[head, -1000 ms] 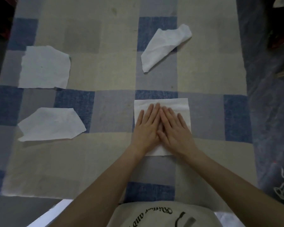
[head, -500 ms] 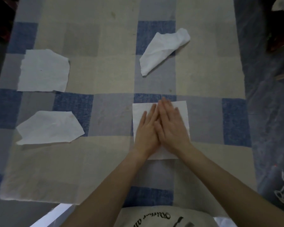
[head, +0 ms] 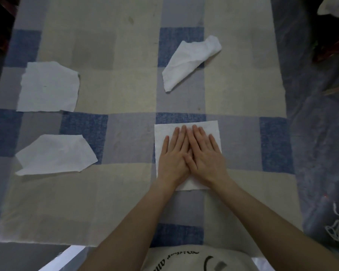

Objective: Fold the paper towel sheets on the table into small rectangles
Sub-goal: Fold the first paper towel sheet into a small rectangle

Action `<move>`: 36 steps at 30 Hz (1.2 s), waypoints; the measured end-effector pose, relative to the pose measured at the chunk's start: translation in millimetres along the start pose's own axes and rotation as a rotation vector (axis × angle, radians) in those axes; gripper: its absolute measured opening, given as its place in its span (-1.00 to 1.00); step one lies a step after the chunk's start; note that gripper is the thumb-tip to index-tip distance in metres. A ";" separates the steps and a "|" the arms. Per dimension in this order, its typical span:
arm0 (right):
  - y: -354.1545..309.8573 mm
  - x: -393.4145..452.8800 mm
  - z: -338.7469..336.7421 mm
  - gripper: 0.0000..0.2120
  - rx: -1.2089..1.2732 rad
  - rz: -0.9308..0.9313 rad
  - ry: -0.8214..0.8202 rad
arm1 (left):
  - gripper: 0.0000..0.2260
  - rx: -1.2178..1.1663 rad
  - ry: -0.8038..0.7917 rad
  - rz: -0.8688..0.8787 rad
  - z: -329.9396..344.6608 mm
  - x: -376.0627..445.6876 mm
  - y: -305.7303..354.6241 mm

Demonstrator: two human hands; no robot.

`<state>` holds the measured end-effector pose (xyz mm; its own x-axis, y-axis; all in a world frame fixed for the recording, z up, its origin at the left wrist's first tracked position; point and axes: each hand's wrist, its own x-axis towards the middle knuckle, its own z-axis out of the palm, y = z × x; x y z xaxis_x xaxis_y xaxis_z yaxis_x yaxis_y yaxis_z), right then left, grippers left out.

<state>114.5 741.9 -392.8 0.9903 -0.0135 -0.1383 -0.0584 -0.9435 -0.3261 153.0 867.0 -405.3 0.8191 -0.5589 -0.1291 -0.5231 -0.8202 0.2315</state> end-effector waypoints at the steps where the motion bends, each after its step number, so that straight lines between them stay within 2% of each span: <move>1: 4.6 -1.5 0.5 -0.36 -0.019 0.020 -0.003 | -0.46 -0.016 0.010 -0.025 -1.1 -0.5 -1.2; 5: 19.1 -5.6 1.8 -0.33 -0.097 0.102 0.000 | -0.46 -0.068 0.030 -0.190 -6.6 -3.5 -22.8; 8: 27.3 -10.2 1.5 -0.33 -0.120 0.155 -0.005 | -0.44 -0.027 0.043 -0.245 -10.7 -8.0 -46.0; 10: 26.5 -14.4 -1.5 -0.33 -0.117 0.223 0.025 | -0.44 -0.006 0.071 -0.202 -15.7 -15.0 -54.2; 12: 15.8 -19.1 -4.3 -0.34 -0.086 0.235 0.076 | -0.45 0.000 0.077 -0.069 -16.7 -28.6 -49.9; 15: -10.5 -27.4 0.5 -0.41 -0.025 0.070 0.071 | -0.48 -0.004 0.010 0.138 -5.9 -51.8 -28.3; 17: -20.5 -34.5 9.7 -0.43 -0.041 -0.016 0.011 | -0.49 0.010 -0.041 0.137 2.5 -59.6 -19.8; 20: -15.3 -41.6 16.4 -0.43 -0.074 -0.023 -0.030 | -0.49 0.030 -0.077 0.146 -0.2 -59.3 -22.3; 26: 16.2 -60.0 4.0 -0.41 -0.113 0.154 -0.028 | -0.46 0.055 -0.108 0.118 -7.9 -77.1 -42.2; 30: 43.2 -82.1 -3.8 -0.41 -0.137 0.224 -0.058 | -0.36 0.071 -0.177 0.170 -10.9 -89.7 -53.7; 33: 50.7 -95.7 -11.8 -0.41 -0.108 0.282 -0.025 | -0.38 0.117 -0.112 0.221 -16.0 -102.6 -58.9; 36: 46.4 -104.3 -22.9 -0.38 -0.046 0.232 0.088 | -0.61 0.057 0.122 0.233 -17.4 -116.6 -62.8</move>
<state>11.4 692.0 -372.1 0.9583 -0.2585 -0.1217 -0.2817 -0.9259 -0.2516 94.5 985.8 -388.1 0.6953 -0.7177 0.0393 -0.7107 -0.6783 0.1867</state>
